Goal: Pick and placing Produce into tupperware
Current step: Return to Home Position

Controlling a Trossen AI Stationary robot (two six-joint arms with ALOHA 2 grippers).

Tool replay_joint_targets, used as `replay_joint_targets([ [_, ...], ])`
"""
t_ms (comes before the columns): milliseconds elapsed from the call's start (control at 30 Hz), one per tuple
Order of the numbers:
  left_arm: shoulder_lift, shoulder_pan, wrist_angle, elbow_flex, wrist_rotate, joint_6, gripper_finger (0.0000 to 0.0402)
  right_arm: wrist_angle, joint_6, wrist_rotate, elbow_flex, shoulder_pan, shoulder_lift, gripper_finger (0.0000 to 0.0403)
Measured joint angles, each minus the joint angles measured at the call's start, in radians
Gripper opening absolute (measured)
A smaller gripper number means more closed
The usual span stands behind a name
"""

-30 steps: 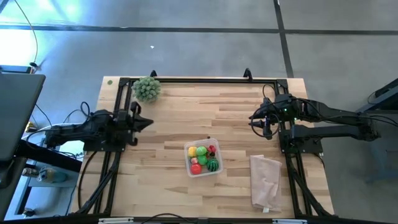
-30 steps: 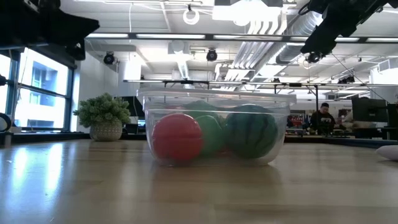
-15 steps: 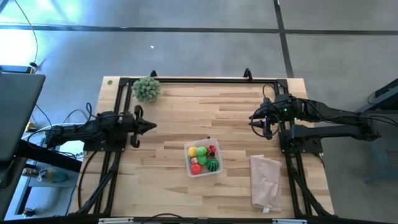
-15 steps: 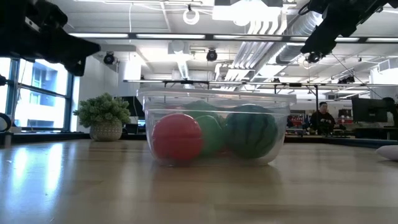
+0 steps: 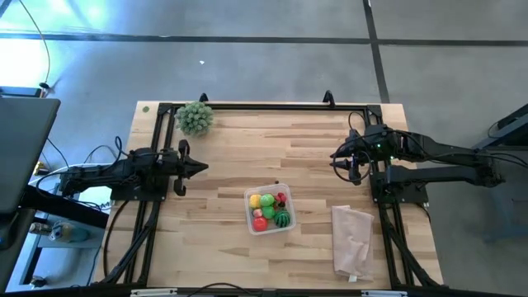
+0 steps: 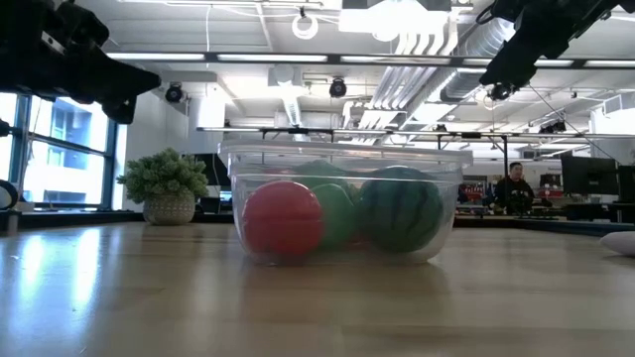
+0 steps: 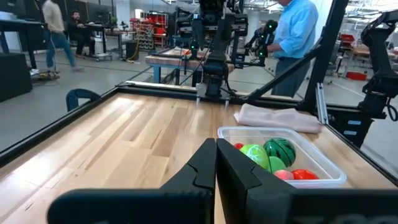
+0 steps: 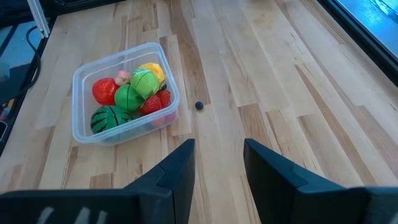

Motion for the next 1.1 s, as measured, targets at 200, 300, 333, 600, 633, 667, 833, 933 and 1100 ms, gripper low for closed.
replay_joint_targets([
  [200, 0.000, 0.000, 0.000, 0.000, 0.000, 0.000, 0.0001, 0.017, 0.001, 0.000, 0.000, 0.000, 0.000, 0.0129],
  [300, 0.000, 0.000, 0.000, 0.000, 0.000, 0.000, 0.0001, 0.082, 0.077, 0.000, 0.000, 0.000, 0.003, 0.0129],
  [333, 0.000, 0.000, 0.000, 0.001, 0.000, 0.000, 0.0001, 0.109, 0.102, 0.001, 0.000, 0.000, 0.003, 0.0129],
  [600, 0.000, 0.000, 0.000, 0.001, 0.000, 0.000, 0.0001, 0.563, 0.085, 0.074, 0.000, 0.000, 0.034, 0.0129],
  [633, 0.000, 0.000, 0.000, 0.001, 0.000, 0.000, 0.0001, 0.634, 0.066, 0.093, 0.000, 0.000, 0.035, 0.0129],
  [667, 0.000, 0.000, 0.000, 0.001, -0.001, 0.000, 0.0001, 0.686, 0.056, 0.110, 0.000, 0.000, 0.033, 0.0129],
  [833, 0.000, 0.000, 0.000, 0.001, 0.000, 0.000, 0.0001, 0.794, 0.053, 0.136, 0.000, 0.000, 0.000, 0.0129],
  [933, 0.000, 0.000, 0.000, 0.001, 0.000, 0.000, 0.0001, 0.786, 0.080, 0.136, 0.000, 0.000, -0.040, 0.0129],
  [1100, 0.000, 0.000, 0.000, 0.001, 0.000, 0.000, 0.0001, 0.712, 0.079, 0.141, 0.000, 0.000, -0.129, 0.0129],
])
